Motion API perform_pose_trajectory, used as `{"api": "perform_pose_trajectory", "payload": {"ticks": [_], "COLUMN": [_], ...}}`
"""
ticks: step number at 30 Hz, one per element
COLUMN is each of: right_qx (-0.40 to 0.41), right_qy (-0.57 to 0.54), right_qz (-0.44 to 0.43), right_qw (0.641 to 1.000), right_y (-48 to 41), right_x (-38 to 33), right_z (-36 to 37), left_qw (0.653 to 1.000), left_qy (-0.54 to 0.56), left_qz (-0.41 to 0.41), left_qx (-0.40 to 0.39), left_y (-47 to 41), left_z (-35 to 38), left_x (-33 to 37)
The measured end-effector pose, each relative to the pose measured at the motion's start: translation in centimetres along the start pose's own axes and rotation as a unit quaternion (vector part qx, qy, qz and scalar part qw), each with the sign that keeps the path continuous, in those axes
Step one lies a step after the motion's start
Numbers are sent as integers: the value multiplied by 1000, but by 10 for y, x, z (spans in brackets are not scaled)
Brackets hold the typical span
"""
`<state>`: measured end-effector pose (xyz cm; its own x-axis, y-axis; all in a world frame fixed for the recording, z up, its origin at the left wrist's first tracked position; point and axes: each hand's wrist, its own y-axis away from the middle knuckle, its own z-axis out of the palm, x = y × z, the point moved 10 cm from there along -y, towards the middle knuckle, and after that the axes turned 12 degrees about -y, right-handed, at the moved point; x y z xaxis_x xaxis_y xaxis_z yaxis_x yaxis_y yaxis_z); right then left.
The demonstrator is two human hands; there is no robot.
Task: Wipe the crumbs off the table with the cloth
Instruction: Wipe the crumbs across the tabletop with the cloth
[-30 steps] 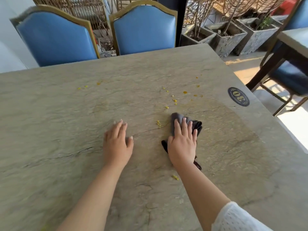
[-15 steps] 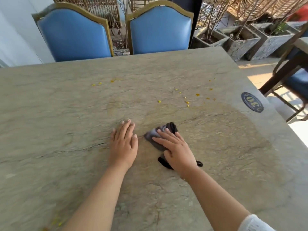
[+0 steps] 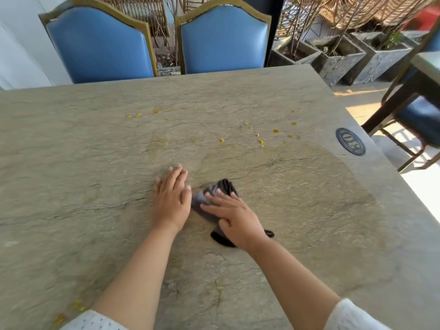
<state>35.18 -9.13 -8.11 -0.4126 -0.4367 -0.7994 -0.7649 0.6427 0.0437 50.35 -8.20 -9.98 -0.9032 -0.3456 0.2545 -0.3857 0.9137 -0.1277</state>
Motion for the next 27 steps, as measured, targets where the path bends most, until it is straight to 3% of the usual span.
{"api": "perform_pose_trajectory", "payload": {"ticks": [2, 4, 6, 8, 12, 17, 20, 22, 25, 27], "right_qx": [-15, 42, 152, 213, 141, 39, -10, 67, 226, 224], "right_qy": [-105, -177, -143, -65, 52, 27, -66, -110, -55, -14], "right_qz": [32, 76, 89, 110, 146, 42, 71, 126, 173, 206], "right_qw": [994, 980, 974, 969, 978, 998, 995, 984, 957, 952], "right_y": [28, 41, 40, 30, 7, 20, 42, 55, 90, 111], "right_x": [-4, -2, 9, 29, 57, 13, 3, 15, 46, 63], "right_z": [1, -21, -58, -83, -65, -15, -7, -41, -102, -104], "left_qw": [1000, 999, 1000, 1000, 997, 994, 991, 990, 992, 989], "left_qy": [18, 12, -9, -27, -67, -98, -94, -81, -69, -86], "left_qz": [1, 10, 20, 14, 8, 1, -10, -22, -30, -32], "left_qx": [-25, -30, -11, -3, -41, -55, -92, -111, -103, -115], "left_y": [0, 6, 20, 38, 54, 54, 51, 50, 51, 53], "left_z": [0, -5, -12, -14, -2, 3, 6, 5, 2, 6], "left_x": [0, 2, 5, 5, 6, 4, 3, 4, 10, 14]}}
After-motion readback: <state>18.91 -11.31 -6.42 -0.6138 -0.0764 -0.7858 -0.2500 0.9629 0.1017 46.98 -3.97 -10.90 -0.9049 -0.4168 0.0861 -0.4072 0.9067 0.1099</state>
